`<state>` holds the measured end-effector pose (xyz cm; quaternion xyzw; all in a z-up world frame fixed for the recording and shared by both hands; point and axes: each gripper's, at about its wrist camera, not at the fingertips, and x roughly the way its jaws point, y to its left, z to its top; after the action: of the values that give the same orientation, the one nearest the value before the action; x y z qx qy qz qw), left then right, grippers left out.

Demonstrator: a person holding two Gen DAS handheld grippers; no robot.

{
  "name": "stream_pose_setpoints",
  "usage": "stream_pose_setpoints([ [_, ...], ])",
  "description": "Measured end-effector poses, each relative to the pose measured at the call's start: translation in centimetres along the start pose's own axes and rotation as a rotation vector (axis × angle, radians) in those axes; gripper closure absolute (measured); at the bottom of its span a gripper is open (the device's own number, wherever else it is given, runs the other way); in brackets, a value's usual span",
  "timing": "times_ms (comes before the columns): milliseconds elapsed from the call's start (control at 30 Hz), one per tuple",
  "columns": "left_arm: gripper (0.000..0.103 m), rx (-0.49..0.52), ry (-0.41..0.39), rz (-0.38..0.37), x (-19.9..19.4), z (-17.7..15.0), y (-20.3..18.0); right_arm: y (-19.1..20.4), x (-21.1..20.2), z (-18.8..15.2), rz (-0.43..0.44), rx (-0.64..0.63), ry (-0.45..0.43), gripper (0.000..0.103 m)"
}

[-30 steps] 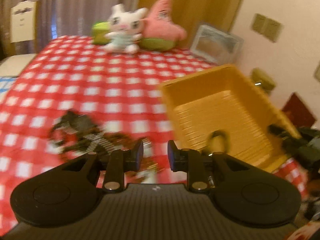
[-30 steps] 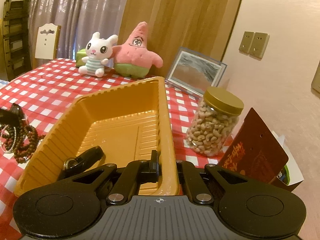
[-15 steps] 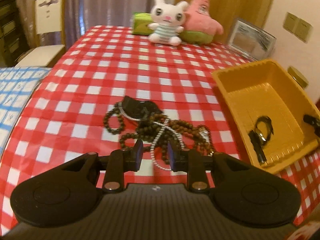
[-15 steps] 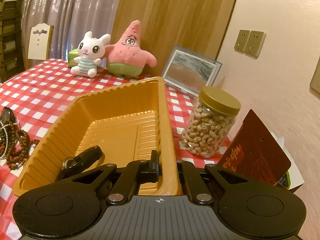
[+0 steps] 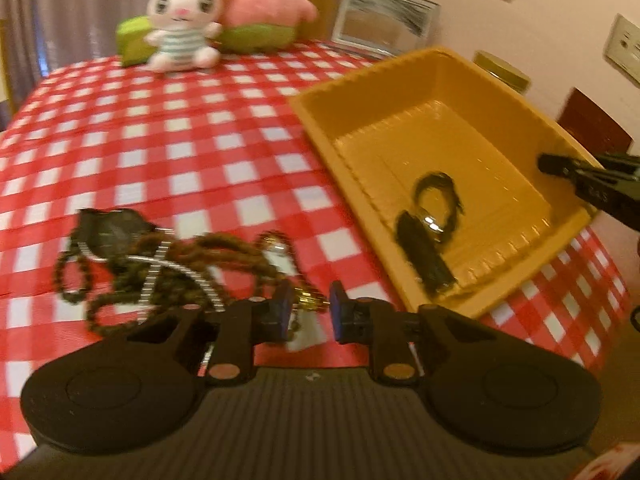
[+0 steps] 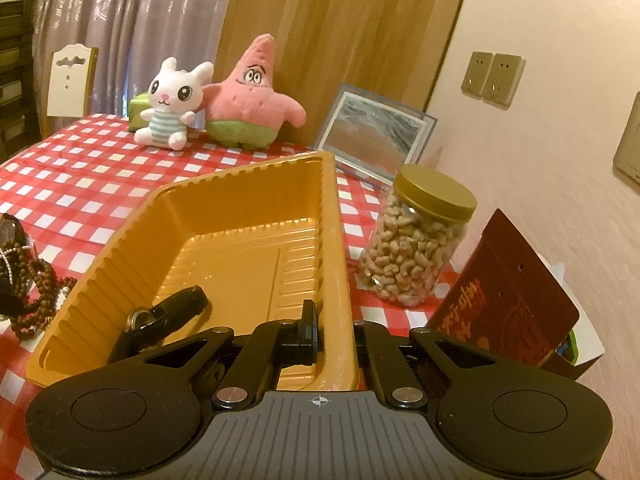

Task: Organize jewelry
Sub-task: 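Grasp a small bead strand from the jewelry pile with the left gripper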

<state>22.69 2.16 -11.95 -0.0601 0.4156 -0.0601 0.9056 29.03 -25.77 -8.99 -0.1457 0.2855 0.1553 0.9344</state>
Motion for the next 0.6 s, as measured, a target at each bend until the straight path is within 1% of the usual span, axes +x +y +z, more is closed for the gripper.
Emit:
stream_pose_setpoints([
  [100, 0.086, -0.020, 0.032, -0.038, 1.0, -0.2, -0.1, -0.1, 0.0, -0.1, -0.002, 0.007, 0.005, 0.100],
  [200, 0.086, -0.042, 0.062, -0.045, 2.0, -0.4, -0.2, -0.2, 0.0, -0.2, -0.003, 0.012, 0.008, 0.099],
  [300, 0.086, -0.065, 0.090, -0.023, 2.8, -0.6, 0.1, -0.2, 0.0, -0.2, -0.003, 0.015, 0.011, 0.099],
  [433, 0.085, -0.112, 0.080, -0.003, 3.1, -0.3, 0.5, -0.4, 0.1, -0.2, -0.002, 0.015, 0.011, 0.099],
  [600, 0.085, -0.128, 0.070, 0.025, 3.7, 0.4, 0.6, -0.4, 0.1, -0.2, -0.001, 0.015, 0.011, 0.099],
])
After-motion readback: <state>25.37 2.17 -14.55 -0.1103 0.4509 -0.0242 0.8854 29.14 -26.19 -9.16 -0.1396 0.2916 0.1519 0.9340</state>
